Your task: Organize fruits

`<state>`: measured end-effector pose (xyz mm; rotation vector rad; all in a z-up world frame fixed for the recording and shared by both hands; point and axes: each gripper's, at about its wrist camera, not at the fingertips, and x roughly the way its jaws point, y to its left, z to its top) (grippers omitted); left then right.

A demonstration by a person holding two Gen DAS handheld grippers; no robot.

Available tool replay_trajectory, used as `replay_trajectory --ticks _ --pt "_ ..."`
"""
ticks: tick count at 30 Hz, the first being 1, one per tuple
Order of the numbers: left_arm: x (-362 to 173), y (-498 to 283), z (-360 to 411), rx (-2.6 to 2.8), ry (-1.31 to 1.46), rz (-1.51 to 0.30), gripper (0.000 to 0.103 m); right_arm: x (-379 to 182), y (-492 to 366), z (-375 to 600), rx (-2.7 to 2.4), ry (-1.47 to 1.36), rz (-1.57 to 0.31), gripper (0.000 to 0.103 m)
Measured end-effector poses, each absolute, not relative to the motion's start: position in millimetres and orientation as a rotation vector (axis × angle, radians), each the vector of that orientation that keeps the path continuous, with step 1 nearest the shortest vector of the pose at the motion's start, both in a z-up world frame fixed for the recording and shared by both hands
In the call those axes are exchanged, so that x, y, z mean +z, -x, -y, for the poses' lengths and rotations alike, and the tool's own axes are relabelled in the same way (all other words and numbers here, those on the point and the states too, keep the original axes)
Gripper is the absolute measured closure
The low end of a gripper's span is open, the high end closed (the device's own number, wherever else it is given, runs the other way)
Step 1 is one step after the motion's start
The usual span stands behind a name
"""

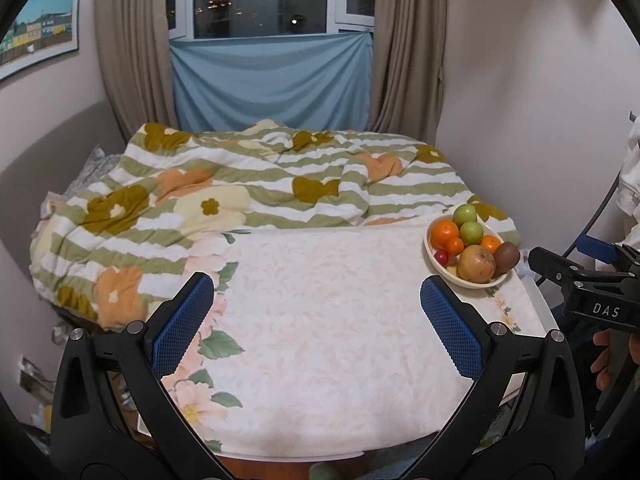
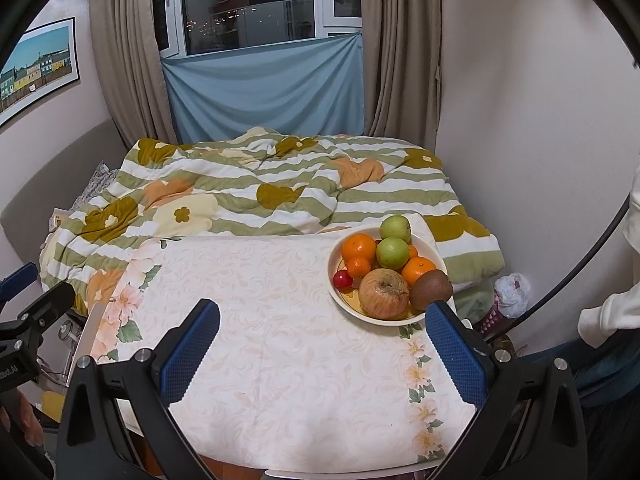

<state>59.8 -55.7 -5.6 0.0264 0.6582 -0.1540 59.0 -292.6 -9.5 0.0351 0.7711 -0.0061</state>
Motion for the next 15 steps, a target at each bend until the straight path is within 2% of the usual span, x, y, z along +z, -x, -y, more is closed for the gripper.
replay_trajectory --ticks 15 --pt "-3.8 -57.5 53.0 -0.176 -0.011 -0.647 0.000 -9.6 -58.5 293.3 -0.006 -0.036 -0.770 0.001"
